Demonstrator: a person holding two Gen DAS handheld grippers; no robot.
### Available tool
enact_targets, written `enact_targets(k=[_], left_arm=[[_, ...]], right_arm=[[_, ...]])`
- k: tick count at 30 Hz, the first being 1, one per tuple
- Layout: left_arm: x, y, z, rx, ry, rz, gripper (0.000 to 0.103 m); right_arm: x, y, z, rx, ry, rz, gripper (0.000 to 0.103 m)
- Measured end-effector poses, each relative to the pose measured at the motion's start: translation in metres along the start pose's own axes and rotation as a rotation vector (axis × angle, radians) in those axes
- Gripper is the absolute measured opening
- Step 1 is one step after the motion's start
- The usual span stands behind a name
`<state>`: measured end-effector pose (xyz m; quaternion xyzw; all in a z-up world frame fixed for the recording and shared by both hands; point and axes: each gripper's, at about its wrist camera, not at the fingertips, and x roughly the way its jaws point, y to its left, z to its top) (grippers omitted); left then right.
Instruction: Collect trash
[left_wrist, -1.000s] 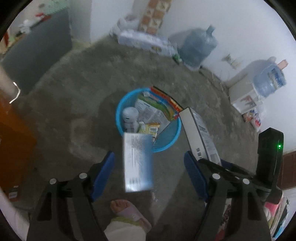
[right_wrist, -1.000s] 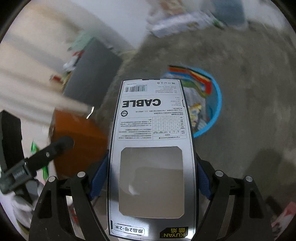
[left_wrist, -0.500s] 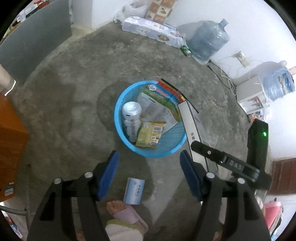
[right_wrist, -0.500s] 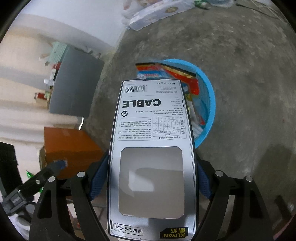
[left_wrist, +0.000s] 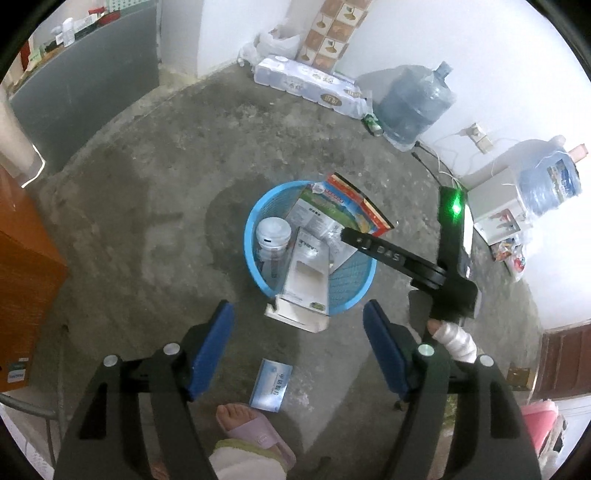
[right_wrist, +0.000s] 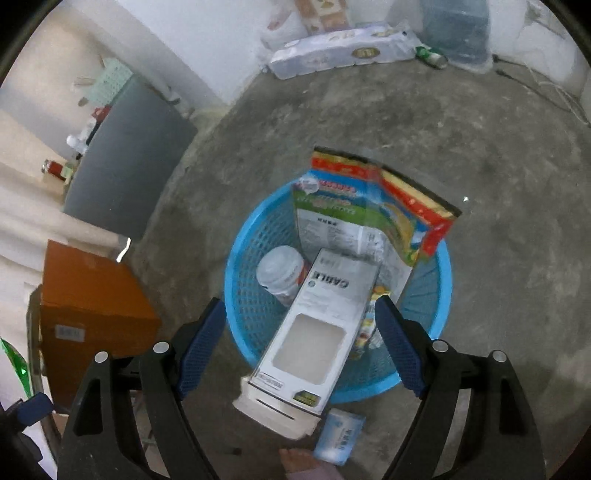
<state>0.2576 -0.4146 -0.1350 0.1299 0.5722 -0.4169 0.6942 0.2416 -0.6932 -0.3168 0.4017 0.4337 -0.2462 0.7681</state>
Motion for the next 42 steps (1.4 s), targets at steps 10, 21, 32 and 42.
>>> enact_targets(k=[10,21,32,42], left_arm=[[0.002,0.003,-0.008,0.009,-0.005,-0.012,0.071],[-0.028,0.023,-0.023,-0.026,-0.038,-0.010,0.071],[-0.037,0.033,-0.031,-0.038,-0.043,-0.056,0.071],[-0.048,0.043,-0.040,-0.074,-0.061,-0.054,0.072]], right_arm=[[-0.026,-0.062,-0.096,0.116,-0.008,0.025,0.080],[0.174,-0.071,-0.228,0.230,0.555,-0.117,0.079],[0.246,-0.075,-0.243,0.279,0.655,-0.323,0.079],[0.275,-0.085,-0.253,0.251,0.690,-0.386,0.071]])
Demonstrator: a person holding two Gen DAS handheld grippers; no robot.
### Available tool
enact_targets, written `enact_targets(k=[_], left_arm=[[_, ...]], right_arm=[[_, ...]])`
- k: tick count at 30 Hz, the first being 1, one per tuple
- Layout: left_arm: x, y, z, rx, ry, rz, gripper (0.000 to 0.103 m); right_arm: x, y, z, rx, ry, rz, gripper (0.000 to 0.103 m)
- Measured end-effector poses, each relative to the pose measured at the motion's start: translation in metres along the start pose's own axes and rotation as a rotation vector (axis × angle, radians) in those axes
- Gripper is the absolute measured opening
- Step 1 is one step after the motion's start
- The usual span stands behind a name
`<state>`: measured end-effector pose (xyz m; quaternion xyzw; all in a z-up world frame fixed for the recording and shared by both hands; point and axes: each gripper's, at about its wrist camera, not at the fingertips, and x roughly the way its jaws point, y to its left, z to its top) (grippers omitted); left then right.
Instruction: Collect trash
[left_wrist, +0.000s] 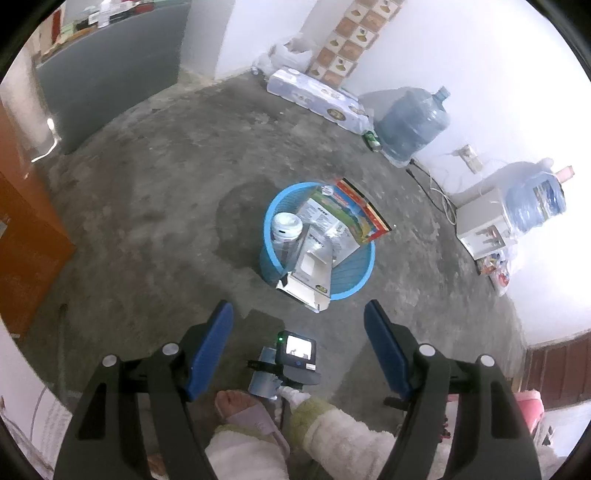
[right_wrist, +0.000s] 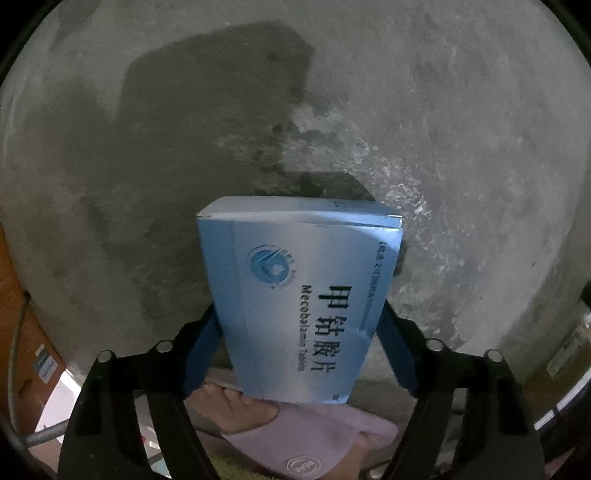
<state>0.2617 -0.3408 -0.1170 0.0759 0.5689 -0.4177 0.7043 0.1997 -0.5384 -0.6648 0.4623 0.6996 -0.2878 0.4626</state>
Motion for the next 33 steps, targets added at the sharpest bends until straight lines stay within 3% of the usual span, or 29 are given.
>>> enact_targets(k=[11,15,18,25,29,33], left_arm=[[-0.017,0.016,-0.013,-0.037,-0.029,0.006,0.072],[-0.025,0.019,-0.016,-0.037,-0.052,-0.002,0.072],[-0.034,0.022,-0.020,-0.044,-0.075,-0.011,0.072],[-0.055,0.029,-0.034,-0.046,-0.111,-0.028,0.071],[-0.070,0.030,-0.044,-0.038,-0.134,-0.043,0.072],[-0.093,0.037,-0.061,-0.047,-0.167,-0.043,0.072]], right_arm=[[-0.001,-0.012,0.014,0.008,-0.023,0.012,0.067],[-0.018,-0.032,0.006,0.006,-0.038,0.073,0.067],[-0.059,-0.055,-0.010,-0.046,-0.104,0.144,0.066],[-0.234,-0.110,-0.055,-0.158,-0.483,0.265,0.067],[-0.319,-0.089,-0.044,-0.309,-0.674,0.236,0.067],[-0.344,-0.043,0.000,-0.385,-0.706,0.170,0.068]])
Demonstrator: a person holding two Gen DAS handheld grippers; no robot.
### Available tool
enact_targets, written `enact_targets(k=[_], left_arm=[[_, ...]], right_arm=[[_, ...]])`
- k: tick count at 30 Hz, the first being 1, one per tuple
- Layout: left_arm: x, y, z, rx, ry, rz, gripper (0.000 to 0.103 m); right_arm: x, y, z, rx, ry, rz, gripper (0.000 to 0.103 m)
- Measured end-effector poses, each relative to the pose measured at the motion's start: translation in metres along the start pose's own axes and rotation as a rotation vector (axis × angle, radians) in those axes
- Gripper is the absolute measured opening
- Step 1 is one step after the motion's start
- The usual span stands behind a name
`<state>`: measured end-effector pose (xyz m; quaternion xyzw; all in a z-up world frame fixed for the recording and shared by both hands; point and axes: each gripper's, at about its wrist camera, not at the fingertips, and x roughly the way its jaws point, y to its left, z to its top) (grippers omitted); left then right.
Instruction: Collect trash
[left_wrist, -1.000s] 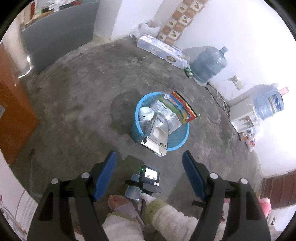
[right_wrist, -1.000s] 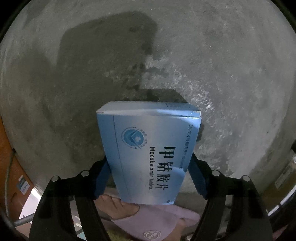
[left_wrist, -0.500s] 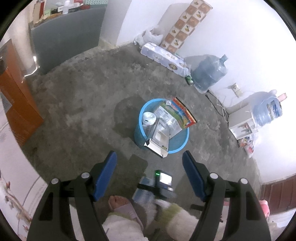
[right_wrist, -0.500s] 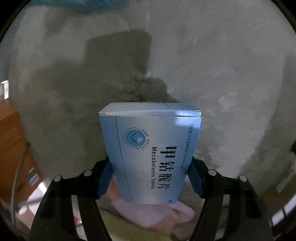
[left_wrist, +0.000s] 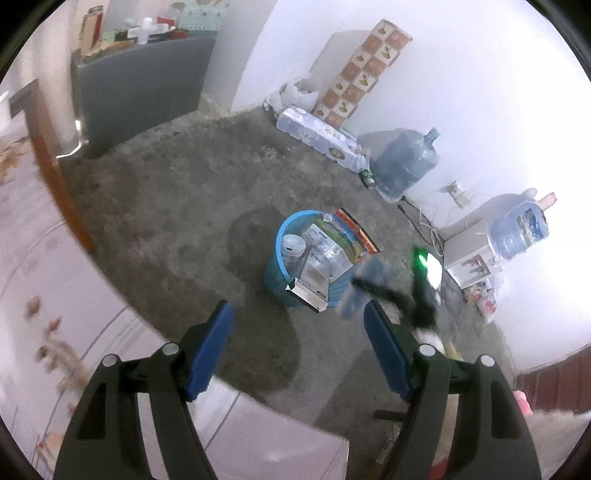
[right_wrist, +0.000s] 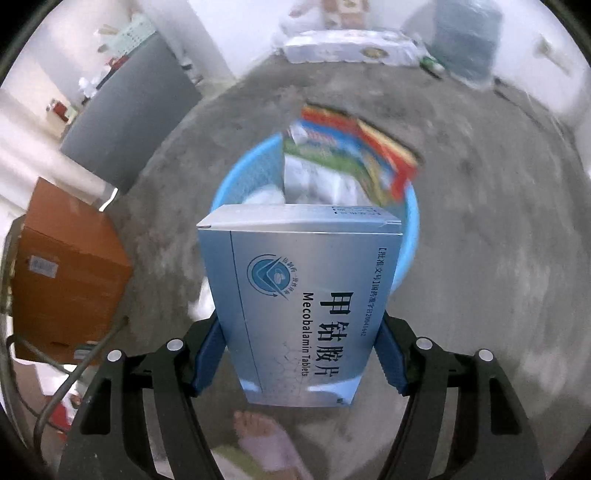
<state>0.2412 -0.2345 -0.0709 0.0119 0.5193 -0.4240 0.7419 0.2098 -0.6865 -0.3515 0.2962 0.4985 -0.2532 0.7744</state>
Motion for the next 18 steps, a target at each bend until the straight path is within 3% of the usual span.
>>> enact_targets(k=[4,7,11,18], left_arm=[[-0.028,0.018,-0.015,-0.032,-0.035,0.033,0.072],[-0.052,0.039,-0.033,-0.083,-0.062,0.052,0.073],[-0.075,0.065,-0.058,-0.133,-0.088,0.079,0.074],[-0.105,0.099,-0.105,-0.277,-0.132,0.122,0.074]], right_arm=[[0.043,0.000,0.025,-0.055,0.058,-0.081,0.073],[0.047,-0.018,0.034,0.004,0.046,-0.113,0.073],[0.025,-0.029,0.025,0.078,0.017,-0.079,0.074],[-0.021,-0.025,-0.005,0.079,-0.010,-0.017,0.075]])
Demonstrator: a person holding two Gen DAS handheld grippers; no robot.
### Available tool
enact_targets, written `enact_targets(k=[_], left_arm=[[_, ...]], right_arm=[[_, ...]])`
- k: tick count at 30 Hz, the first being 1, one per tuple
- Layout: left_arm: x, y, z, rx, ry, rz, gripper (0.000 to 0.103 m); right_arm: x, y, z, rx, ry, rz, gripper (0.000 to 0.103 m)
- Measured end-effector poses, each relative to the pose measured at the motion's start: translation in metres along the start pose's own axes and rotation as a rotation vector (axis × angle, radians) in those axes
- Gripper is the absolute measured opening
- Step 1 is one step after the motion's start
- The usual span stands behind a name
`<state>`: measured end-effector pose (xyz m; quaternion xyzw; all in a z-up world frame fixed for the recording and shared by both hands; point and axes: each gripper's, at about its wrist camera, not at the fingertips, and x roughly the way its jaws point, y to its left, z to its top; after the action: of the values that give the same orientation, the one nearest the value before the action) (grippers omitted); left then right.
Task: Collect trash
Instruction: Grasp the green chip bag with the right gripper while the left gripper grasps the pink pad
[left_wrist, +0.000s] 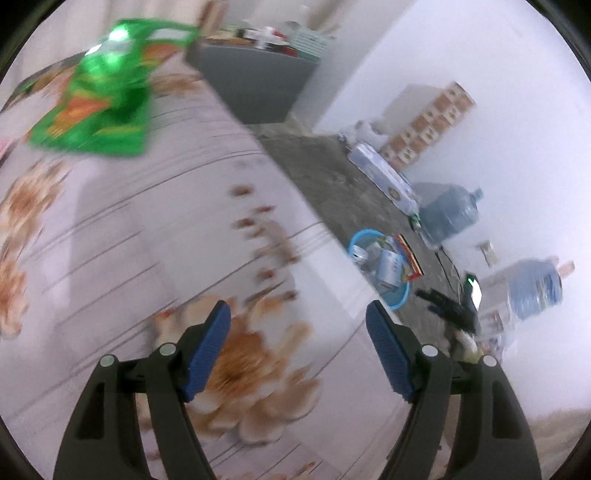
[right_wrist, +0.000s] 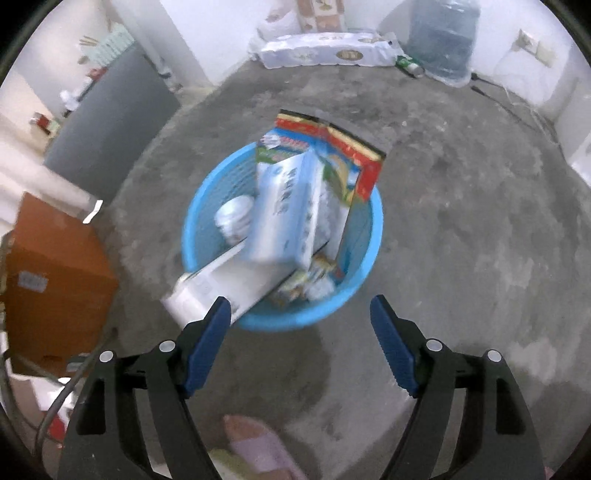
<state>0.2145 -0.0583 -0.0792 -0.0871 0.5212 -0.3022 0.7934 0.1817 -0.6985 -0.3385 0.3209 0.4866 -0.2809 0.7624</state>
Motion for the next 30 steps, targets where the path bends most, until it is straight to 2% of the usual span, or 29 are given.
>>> enact_targets(k=[3,7,12,15,16,18,21,26,28,30], left_arm=[[-0.015,0.016,-0.010,-0.060,-0.033,0.022,0.074],[-0.039,0.038,-0.019,-0.123,-0.086,0.045,0.074],[-0.079,0.077,-0.027,-0.209,-0.187,0.100,0.075],[-0.101,0.110,-0.024,-0.298,-0.254,0.142,0.080],[-0.107,0.118,-0.021,-0.324,-0.269,0.151,0.080],[-0.119,0.142,-0.014,-0.379,-0.306,0.188,0.081],[-0.132,0.188,0.015,-0.453,-0.344,0.261,0.085],[-0.128,0.253,0.071,-0.588,-0.353,0.372,0.086],[-0.124,0.281,0.093,-0.654,-0.373,0.378,0.086],[-0.118,0.308,0.108,-0.730,-0.352,0.384,0.086]], right_arm=[[-0.023,0.007,-0.016,0.001,0.002,0.063,0.076],[-0.055,0.041,-0.028,-0.052,-0.011,0.147,0.076],[-0.099,0.124,-0.015,-0.186,-0.080,0.309,0.077],[-0.118,0.185,-0.011,-0.279,-0.106,0.432,0.079],[-0.125,0.220,-0.011,-0.338,-0.105,0.488,0.081],[-0.130,0.271,-0.015,-0.429,-0.094,0.564,0.084],[-0.125,0.351,-0.025,-0.543,-0.042,0.669,0.087],[-0.103,0.455,-0.043,-0.677,0.006,0.720,0.088],[-0.089,0.492,-0.047,-0.701,0.038,0.749,0.088],[-0.075,0.516,-0.048,-0.699,0.055,0.742,0.088]])
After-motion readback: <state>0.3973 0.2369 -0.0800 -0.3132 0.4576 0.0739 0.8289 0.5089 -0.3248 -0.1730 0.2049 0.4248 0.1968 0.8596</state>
